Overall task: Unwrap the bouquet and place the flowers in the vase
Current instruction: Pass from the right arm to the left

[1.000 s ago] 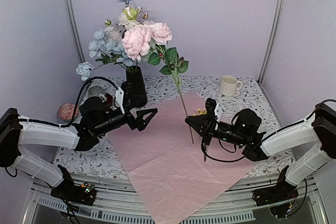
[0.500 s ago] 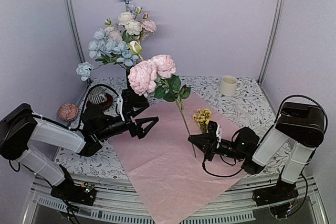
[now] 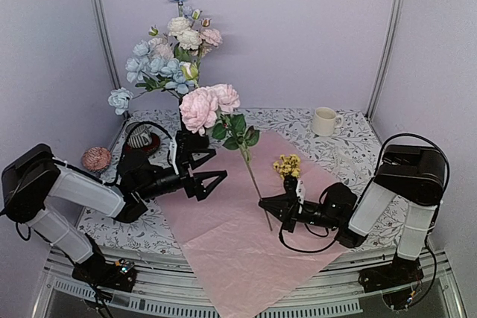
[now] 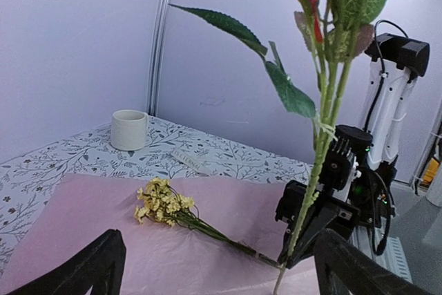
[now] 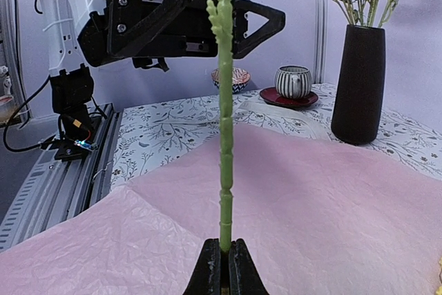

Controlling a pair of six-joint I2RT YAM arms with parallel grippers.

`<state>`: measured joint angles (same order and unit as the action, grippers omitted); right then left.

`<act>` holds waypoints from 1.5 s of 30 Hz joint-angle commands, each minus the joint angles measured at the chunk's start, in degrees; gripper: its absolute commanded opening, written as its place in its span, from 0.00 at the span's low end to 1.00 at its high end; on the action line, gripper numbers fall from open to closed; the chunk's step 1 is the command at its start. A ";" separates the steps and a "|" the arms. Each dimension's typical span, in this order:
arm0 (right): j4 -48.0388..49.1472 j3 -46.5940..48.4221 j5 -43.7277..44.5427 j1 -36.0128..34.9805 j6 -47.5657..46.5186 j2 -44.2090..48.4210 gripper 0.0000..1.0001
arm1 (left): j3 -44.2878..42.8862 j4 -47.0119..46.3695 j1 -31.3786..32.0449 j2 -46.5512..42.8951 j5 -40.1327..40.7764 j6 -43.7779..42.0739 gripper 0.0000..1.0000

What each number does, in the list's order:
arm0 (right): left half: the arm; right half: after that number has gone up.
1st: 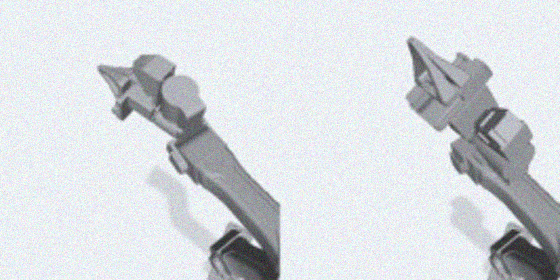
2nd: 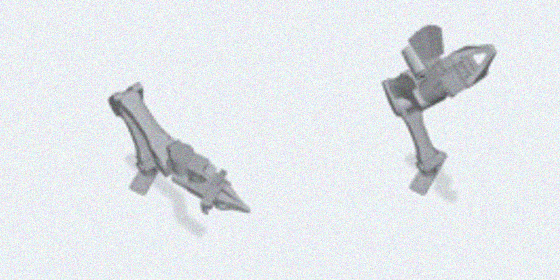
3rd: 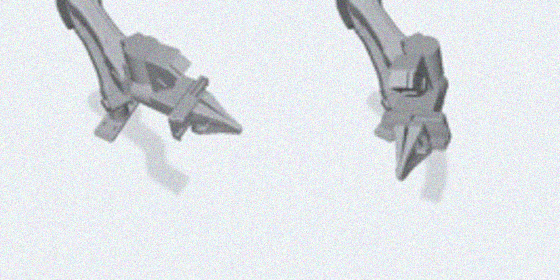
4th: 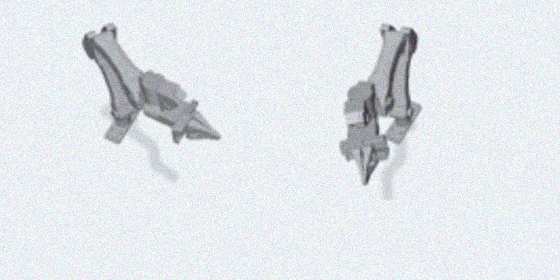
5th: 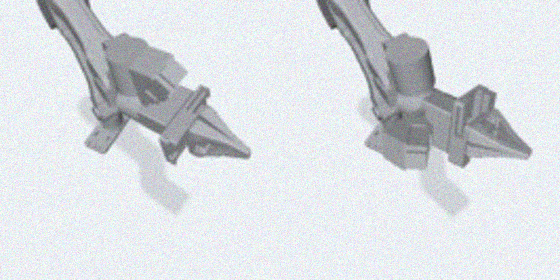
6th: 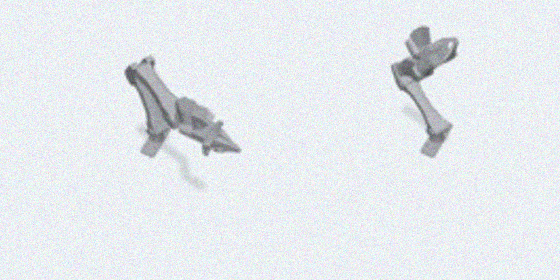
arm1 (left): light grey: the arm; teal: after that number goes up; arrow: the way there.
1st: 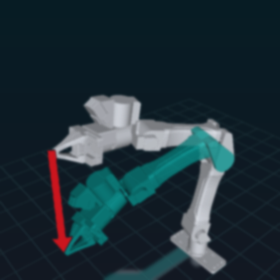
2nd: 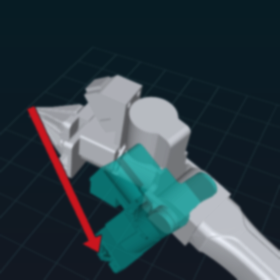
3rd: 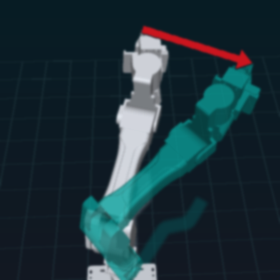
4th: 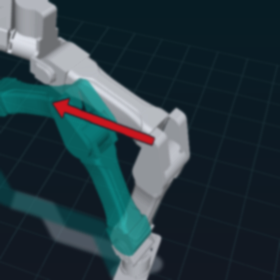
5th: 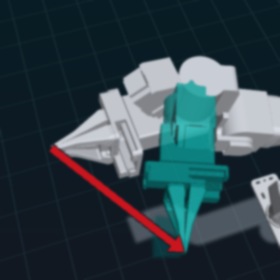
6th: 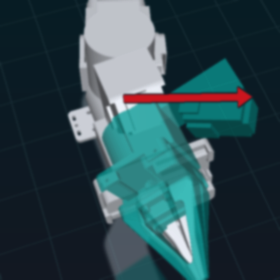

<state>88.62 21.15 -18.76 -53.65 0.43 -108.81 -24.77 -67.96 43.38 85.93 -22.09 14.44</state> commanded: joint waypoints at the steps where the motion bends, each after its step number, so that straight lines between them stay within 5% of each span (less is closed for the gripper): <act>1: 16.13 1.44 0.72 -1.84 0.19 -1.43 0.02 | 0.22 -5.82 0.17 1.65 -5.57 1.21 0.97; 11: 14.60 2.40 0.79 -2.96 -2.38 -2.01 0.02 | 1.31 -19.94 0.28 6.97 -12.25 4.19 0.90; 21: 11.82 3.66 -0.48 -3.83 -2.60 -2.19 0.02 | -2.37 -16.00 3.19 8.80 -16.31 2.26 0.79; 41: 7.96 5.68 -1.56 -5.30 -5.15 -3.29 0.02 | -3.97 -13.48 5.89 7.61 -15.90 2.20 0.35; 45: 7.52 6.04 -1.40 -5.40 -5.43 -3.60 0.02 | -3.84 -13.51 5.93 6.56 -16.21 2.61 0.34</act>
<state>88.68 26.06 -19.81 -58.61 -4.21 -111.13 -27.66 -81.52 48.40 94.37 -37.30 16.73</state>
